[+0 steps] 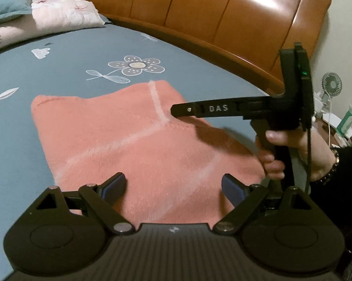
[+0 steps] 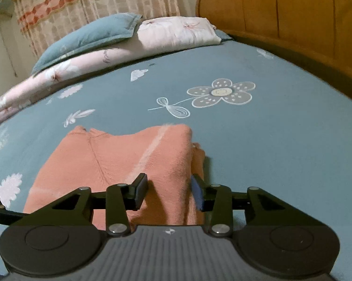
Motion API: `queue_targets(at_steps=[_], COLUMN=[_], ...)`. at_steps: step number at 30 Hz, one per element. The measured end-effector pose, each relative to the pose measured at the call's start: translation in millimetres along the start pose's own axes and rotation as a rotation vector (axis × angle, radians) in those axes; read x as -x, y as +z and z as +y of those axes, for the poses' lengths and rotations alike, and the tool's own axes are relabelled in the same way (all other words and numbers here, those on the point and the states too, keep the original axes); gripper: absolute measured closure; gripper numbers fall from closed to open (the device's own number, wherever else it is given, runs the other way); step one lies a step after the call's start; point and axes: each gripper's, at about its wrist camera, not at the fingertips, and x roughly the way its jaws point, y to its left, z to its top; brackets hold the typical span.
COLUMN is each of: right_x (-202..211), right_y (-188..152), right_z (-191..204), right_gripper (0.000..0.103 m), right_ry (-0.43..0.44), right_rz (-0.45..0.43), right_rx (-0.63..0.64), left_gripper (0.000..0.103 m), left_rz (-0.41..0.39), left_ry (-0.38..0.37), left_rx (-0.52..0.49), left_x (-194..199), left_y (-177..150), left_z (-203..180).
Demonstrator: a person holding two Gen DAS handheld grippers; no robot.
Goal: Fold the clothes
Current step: 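Press the folded sweater flat with the right gripper, then smooth the folded sweater's surface with the right gripper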
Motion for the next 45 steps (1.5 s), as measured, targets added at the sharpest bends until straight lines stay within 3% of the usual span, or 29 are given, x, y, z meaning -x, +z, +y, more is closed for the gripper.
queue_targets(at_steps=[4,7,10,15,17,19,21,25,30,33,36,39,42,45], right_x=[15,35,55,65,60,52,52,69,66,46,53,70,73,60], right_y=[2,4,-1,-22,-33,-41,-46,-40,-40,-52,-53,-44,-44,-45], right_z=[3,6,12,29,36,34,27,35,73,81,77,89,115,122], right_gripper=[0.057,0.057,0.057,0.057,0.057,0.058,0.068,0.066,0.066,0.067,0.067,0.067,0.064,0.063], right_ry=[0.023,0.06,0.108,0.215,0.207,0.157,0.14,0.143,0.201,0.121,0.125,0.216,0.278,0.226], right_rz=[-0.036,-0.079,-0.108,-0.075,-0.04,0.003,0.004,-0.032,-0.042,0.032,0.027,-0.006,-0.004,0.043], right_rx=[0.005,0.004,0.013,0.053,0.079,0.093,0.079,0.085,0.207,0.257,0.239,0.272,0.341,0.332], left_gripper=[0.014,0.014,0.014,0.014,0.014,0.014,0.014,0.013,0.013,0.013,0.013,0.013,0.013,0.012], left_rz=[-0.014,-0.072,-0.099,-0.025,0.019,0.011,-0.001,-0.05,-0.065,-0.072,-0.076,-0.075,-0.085,-0.064], left_ry=[0.024,0.038,-0.008,-0.037,-0.044,-0.031,-0.002,0.069,0.161,0.211,0.269,0.327,0.338,0.311], left_rx=[0.017,0.04,0.081,0.092,0.122,0.126,0.126,0.094,0.242,0.315,0.367,0.44,0.434,0.32], left_x=[12,30,37,12,2,7,22,54,72,80,87,96,101,98], left_y=[3,3,-3,-21,-27,-29,-30,-39,-55,-64,-72,-81,-84,-87], left_z=[-3,-3,-3,-9,-6,-9,-14,-19,2,12,27,43,44,24])
